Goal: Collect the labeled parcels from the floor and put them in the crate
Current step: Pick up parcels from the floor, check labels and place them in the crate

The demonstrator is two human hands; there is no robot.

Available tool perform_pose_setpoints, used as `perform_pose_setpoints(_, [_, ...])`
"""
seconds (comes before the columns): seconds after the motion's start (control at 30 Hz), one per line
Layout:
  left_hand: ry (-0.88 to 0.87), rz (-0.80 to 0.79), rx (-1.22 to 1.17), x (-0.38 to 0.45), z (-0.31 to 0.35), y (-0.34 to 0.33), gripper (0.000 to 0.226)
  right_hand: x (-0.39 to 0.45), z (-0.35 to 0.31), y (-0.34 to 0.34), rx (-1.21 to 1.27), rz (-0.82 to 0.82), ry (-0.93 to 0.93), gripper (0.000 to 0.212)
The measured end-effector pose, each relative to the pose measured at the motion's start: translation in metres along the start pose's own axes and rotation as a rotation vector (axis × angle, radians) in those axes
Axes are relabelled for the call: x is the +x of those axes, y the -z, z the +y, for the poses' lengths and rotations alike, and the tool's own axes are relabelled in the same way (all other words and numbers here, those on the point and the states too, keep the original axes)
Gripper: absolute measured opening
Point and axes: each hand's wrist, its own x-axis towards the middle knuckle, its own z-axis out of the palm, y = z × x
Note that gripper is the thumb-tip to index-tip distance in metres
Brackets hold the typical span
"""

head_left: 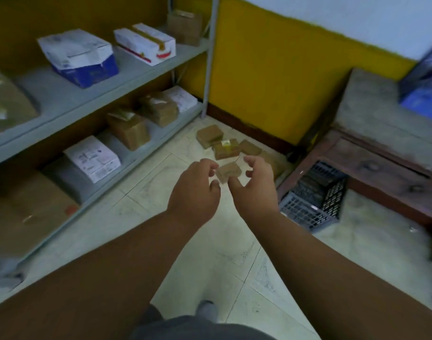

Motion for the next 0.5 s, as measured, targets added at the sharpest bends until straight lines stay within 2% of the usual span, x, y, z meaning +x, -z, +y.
perform_pose_setpoints(0.27, [-0.007,-0.112,-0.004,0.100,-0.015,-0.055,0.031,0.084,0.042,-0.005,0.086,0.108,-0.086,0.051])
perform_pose_setpoints(0.5, [-0.016,-0.201,-0.093,0.258,-0.039,-0.097,0.029,0.228,0.053,-0.022,0.004,0.167,-0.124,0.055])
